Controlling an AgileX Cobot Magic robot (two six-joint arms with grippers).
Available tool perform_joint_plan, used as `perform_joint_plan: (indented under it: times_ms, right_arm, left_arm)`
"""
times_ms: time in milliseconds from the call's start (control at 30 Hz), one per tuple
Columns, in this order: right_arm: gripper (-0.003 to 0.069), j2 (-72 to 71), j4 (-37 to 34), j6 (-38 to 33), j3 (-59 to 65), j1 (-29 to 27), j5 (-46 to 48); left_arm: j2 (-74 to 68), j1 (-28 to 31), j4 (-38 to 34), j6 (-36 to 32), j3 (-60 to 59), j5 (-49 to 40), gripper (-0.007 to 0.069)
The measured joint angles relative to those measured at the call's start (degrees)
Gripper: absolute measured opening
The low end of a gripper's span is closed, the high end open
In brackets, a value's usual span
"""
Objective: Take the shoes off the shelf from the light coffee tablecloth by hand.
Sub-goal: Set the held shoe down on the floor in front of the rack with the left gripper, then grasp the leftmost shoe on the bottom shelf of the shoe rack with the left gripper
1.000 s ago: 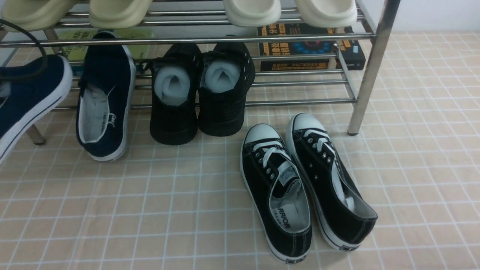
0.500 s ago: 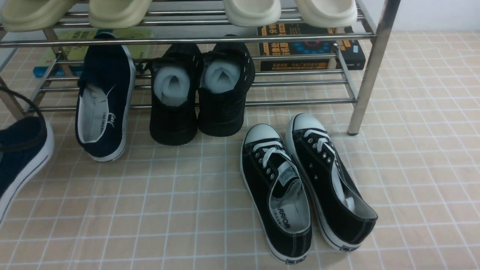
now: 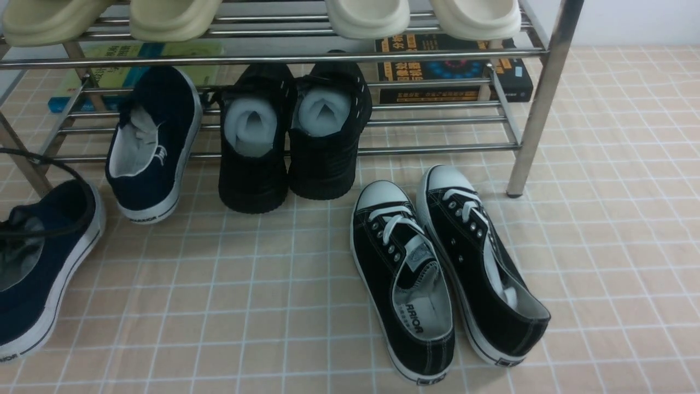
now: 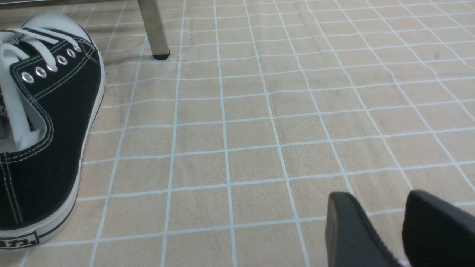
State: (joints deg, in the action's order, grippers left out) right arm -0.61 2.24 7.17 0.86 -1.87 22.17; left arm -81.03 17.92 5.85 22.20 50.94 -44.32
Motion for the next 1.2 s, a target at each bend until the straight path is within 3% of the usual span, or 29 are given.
perform_joint_plan:
  times_ms: [200,300,433,567,767,933,1200]
  right_arm:
    - [0.0239,0.0,0.0,0.0,0.0,0.0,0.0]
    - [0.0239,0.0,0.0,0.0,0.0,0.0,0.0]
    - [0.0239,0.0,0.0,0.0,0.0,0.0,0.0]
    - [0.0239,0.0,0.0,0.0,0.0,0.0,0.0]
    - [0.0239,0.0,0.0,0.0,0.0,0.0,0.0]
    - [0.0239,0.0,0.0,0.0,0.0,0.0,0.0]
    - [0.0239,0.0,0.0,0.0,0.0,0.0,0.0]
  left_arm:
    - [-2.7,0.0,0.1,-4.8,0.3,1.4,0.0181]
    - [-2.8,0.0,0.1,-6.1,4.2,1.1,0.0288]
    - [-2.8,0.0,-1.4,-6.5,11.2,-2.7,0.0346]
    - [-3.0,-1.1,-6.5,-10.0,17.8,-6.9,0.0342]
    - [-4.9,-7.1,-16.8,-16.7,23.6,-8.8,0.0309]
    - [-9.6,-12.2,-18.1,-17.8,25.7,-1.1,0.0302]
    - [-17.1,-13.2,-17.3,-17.1,25.7,9.4,0.0302]
